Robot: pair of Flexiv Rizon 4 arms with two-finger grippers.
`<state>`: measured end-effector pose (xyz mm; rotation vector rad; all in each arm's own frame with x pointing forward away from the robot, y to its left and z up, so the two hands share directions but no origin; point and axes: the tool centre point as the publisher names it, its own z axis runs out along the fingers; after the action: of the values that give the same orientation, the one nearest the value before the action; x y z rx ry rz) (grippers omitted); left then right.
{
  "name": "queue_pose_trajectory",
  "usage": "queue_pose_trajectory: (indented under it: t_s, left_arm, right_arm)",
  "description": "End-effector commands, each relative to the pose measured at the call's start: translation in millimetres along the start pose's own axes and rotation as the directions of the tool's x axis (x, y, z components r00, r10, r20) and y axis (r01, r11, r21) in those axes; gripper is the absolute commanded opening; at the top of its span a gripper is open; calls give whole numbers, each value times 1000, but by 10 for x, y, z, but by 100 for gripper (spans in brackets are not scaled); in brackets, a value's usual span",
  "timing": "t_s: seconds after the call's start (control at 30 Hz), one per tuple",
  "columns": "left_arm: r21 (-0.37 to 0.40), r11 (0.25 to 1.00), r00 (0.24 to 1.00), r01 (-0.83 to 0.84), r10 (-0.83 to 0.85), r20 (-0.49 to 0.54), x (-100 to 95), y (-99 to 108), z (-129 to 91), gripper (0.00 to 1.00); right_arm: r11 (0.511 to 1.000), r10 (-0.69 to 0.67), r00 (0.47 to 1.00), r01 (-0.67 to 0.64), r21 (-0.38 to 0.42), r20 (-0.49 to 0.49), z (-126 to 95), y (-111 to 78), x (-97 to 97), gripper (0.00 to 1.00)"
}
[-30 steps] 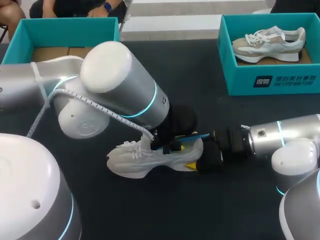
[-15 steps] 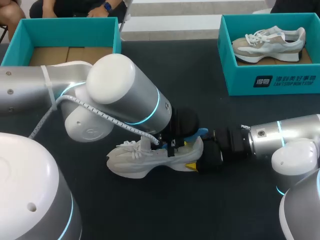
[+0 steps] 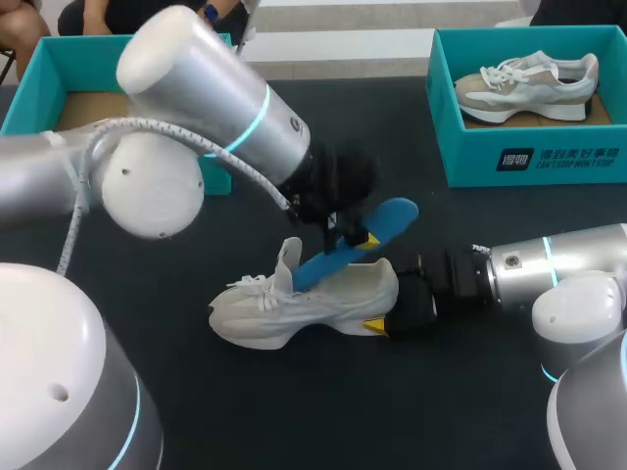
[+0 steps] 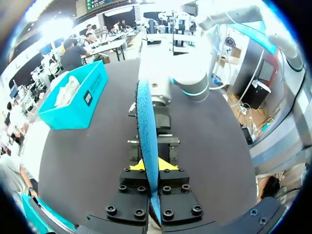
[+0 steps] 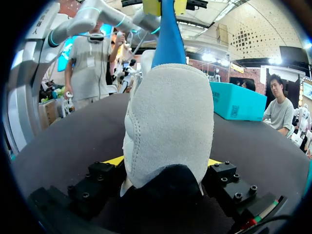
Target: Take the shoe out of the shoebox, open the shoe tongue, remove and reinsert the insole, then place the shoe into the shoebox
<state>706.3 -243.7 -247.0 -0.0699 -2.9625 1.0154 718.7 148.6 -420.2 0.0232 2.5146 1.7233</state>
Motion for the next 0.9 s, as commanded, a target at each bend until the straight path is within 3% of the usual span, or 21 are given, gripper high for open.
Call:
queue_pose_trajectory:
  t_s: [0.03,0.37,0.57,0.67,0.9]
  left_arm:
    - [66,998,992,7,1,-125,-63,-120,-279,0]
    - [399,915,973,62,34,-229,-60,-564,-923,0]
    - [535,844,977,38,81,-197,-3,-682,-1290,0]
    - [560,828,980,17,97,-174,31,-703,-1446,0]
    - [560,828,980,17,97,-174,31,-703,-1446,0]
  right_arm:
    - [1000,-1,1000,1,3,2,72,-41,-16,0]
    - [1000,-1,1000,1,3,2,72,-41,-16,0]
    - [1000,-1,1000,1,3,2,72,-41,-16,0]
    - [1000,-1,1000,1,3,2,72,-41,-16,0]
    - [1000,-1,1000,1,3,2,72,-41,-16,0]
